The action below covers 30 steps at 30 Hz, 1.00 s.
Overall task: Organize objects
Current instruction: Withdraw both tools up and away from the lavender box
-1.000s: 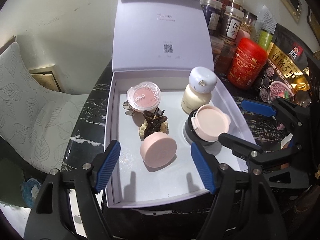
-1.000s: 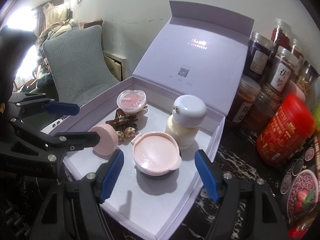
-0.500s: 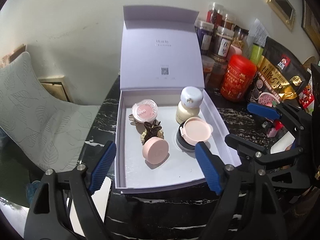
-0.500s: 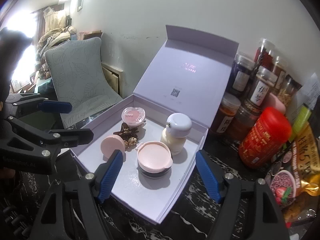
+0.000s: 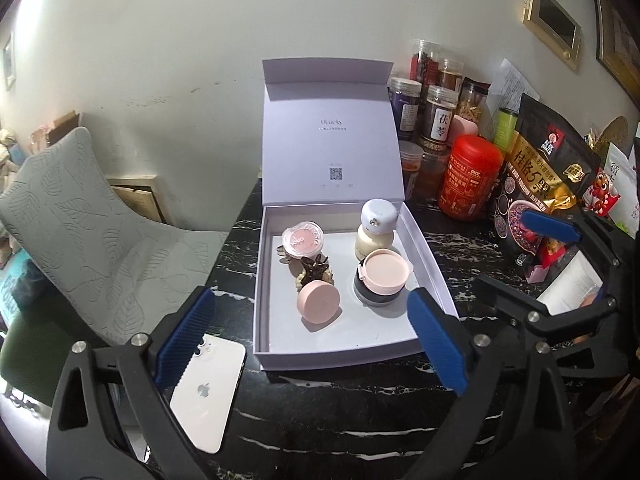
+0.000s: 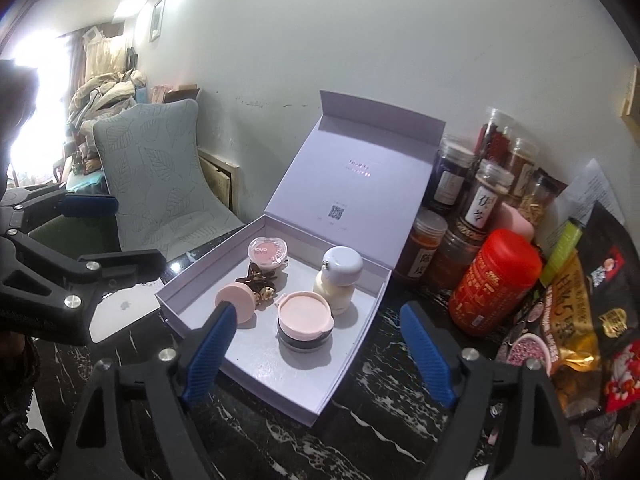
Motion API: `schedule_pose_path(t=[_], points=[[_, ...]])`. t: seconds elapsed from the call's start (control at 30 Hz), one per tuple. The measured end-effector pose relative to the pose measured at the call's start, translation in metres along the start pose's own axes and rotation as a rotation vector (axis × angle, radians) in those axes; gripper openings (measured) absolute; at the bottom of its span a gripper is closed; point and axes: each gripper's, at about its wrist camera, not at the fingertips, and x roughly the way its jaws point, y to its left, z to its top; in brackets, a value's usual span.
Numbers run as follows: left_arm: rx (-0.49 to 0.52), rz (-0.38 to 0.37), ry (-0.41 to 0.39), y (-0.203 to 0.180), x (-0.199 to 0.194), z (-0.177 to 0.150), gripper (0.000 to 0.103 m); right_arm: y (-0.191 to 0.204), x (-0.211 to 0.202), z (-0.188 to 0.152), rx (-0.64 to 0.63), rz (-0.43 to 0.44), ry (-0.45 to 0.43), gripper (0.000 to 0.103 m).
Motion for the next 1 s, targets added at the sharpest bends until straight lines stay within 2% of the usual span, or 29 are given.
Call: schedule_pose_path(t=[0.23,0.67,1.0], points=[[0.004,0.080,-0.042,-0.008,-0.027,-0.005,0.101,-0.003,-0.025,-0.005,0.036,-0.052,0.003,0.096],[0.036,0.088,-0.075,-0.023,-0.062,-0.021,0.101,-0.005,-0.064,-0.022,0.092,-0.089,0.002,0.096],[0.033,0.082,-0.053,-0.028,-0.067,-0.041,0.101,0.003,-0.083,-0.043,0.111,-0.106,0.030,0.096]])
